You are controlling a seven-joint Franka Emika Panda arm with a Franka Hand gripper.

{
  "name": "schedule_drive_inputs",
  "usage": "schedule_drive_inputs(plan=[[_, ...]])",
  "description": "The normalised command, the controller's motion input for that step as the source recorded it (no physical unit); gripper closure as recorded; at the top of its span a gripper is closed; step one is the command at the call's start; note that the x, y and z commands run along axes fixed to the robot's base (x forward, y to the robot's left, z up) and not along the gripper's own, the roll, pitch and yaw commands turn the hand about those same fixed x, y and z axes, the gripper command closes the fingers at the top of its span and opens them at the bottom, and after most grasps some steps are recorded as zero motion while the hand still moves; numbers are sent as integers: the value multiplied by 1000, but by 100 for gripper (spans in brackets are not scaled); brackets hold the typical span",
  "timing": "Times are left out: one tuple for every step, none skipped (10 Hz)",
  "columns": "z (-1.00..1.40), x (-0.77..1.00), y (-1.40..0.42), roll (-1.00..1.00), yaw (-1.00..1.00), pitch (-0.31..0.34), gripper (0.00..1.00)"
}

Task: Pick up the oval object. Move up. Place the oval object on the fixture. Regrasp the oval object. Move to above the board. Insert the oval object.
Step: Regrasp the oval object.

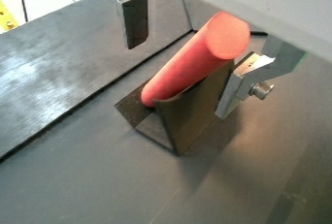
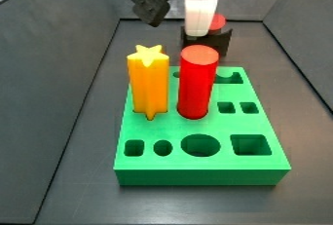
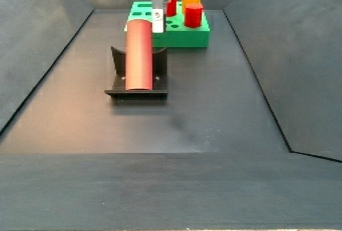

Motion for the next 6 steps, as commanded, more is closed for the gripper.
schedule_drive_inputs(plan=[[1, 809, -16, -16, 42, 204, 0], [1, 758, -15, -18, 42, 210, 0], [4, 665, -15, -25, 43, 217, 0], [1, 599, -15, -30, 45, 218, 0], [-2, 513, -13, -31, 49, 223, 0], [5, 473, -12, -32, 51, 227, 0]])
